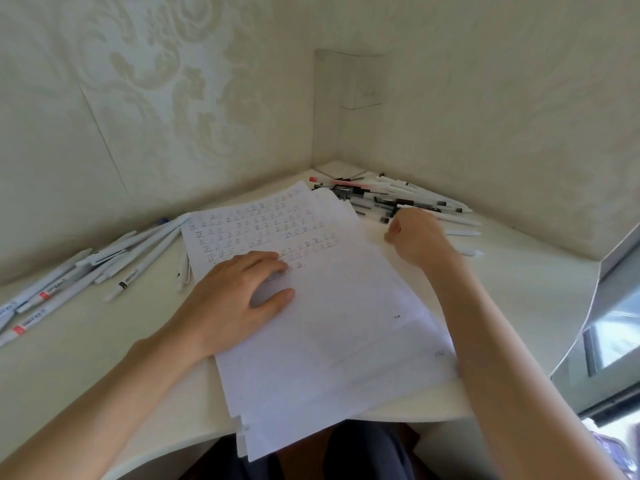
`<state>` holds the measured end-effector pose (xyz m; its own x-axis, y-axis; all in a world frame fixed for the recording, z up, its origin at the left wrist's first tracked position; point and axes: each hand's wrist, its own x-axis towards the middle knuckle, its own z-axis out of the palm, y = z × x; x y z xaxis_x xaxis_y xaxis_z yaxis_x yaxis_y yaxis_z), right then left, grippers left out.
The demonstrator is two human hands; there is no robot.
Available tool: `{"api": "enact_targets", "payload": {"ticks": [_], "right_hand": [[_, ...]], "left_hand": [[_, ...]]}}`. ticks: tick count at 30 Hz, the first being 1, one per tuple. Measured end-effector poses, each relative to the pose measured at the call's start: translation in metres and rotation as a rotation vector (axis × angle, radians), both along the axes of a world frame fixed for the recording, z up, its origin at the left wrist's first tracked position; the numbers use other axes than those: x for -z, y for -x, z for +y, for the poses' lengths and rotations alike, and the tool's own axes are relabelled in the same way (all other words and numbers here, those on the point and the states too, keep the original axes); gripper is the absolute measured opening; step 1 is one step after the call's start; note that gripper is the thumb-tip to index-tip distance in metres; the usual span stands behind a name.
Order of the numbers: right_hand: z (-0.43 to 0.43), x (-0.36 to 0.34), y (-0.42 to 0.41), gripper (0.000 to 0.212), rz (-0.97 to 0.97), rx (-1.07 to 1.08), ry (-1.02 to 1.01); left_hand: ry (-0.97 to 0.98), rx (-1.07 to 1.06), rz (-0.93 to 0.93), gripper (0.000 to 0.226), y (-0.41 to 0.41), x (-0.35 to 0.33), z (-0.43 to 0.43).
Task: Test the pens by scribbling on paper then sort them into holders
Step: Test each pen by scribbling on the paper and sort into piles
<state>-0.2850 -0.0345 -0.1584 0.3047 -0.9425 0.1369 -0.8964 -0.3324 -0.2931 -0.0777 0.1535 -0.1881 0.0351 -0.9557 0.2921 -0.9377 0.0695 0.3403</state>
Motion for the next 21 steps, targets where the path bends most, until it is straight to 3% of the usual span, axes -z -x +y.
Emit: {"api": "enact_targets", "payload": {"ticks": [2, 6, 10, 17, 21], "right_hand": [[0.007, -0.002, -0.004, 0.006, -0.115, -0.083, 0.114], [0.036, -0.011, -0.025, 0.014, -0.329, -0.282, 0.270], [0.057, -0.010, -0.047, 0.023, -0.310, -0.392, 0.362], [0.064, 0.002, -0.057, 0.012, -0.240, -0.407, 0.388], [0.065, -0.001, -0.057, 0.025, -0.405, -0.535, 0.433]], "left_hand": [[0.018, 0.001, 0.010, 0.069, 0.001, 0.000, 0.000], [0.050, -0.009, 0.042, 0.064, 0.001, -0.001, 0.002], [0.058, -0.016, 0.074, 0.060, 0.000, -0.003, 0.003], [0.069, -0.045, 0.072, 0.057, -0.002, -0.006, 0.004], [0.060, -0.060, 0.062, 0.057, -0.002, -0.007, 0.004]]}}
